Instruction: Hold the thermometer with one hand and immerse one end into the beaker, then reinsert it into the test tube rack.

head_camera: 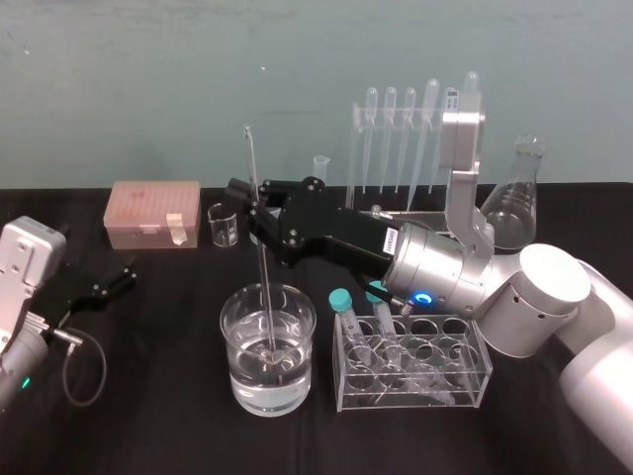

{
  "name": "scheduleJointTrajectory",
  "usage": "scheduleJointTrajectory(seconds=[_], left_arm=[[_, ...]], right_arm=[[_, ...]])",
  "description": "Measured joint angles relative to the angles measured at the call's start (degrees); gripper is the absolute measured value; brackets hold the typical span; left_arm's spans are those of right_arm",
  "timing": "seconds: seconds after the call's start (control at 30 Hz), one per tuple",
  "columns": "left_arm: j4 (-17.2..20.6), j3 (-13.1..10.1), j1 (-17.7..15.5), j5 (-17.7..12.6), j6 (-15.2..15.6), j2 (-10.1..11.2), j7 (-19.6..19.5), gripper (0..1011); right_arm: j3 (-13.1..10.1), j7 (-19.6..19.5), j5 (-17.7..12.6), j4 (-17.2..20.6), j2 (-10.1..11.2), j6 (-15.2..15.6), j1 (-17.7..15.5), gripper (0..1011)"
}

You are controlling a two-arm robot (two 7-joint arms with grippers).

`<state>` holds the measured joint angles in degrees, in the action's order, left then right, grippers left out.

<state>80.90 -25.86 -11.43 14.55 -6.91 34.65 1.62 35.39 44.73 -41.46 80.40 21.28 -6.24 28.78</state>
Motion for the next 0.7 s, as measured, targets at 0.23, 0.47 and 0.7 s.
scheduleJointTrajectory(seconds=[0.23,0.47,0.7], left_arm=[[0.00,0.00,0.00,0.00,0.00,0.00,0.00,1008],[0.00,0.00,0.00,0.00,0.00,0.00,0.00,1008],[0.00,0.00,0.00,0.00,0.00,0.00,0.00,1008]], right_arm=[[0.06,0.05,0.01,-0.16,-0.12,0.00,0.07,55],[0.09,0.06,0.01,-0.18,-0.09,0.04,0.07,55],[0.06,0.23,-0.07,-0.21,-0.05,0.05,0.03,55]])
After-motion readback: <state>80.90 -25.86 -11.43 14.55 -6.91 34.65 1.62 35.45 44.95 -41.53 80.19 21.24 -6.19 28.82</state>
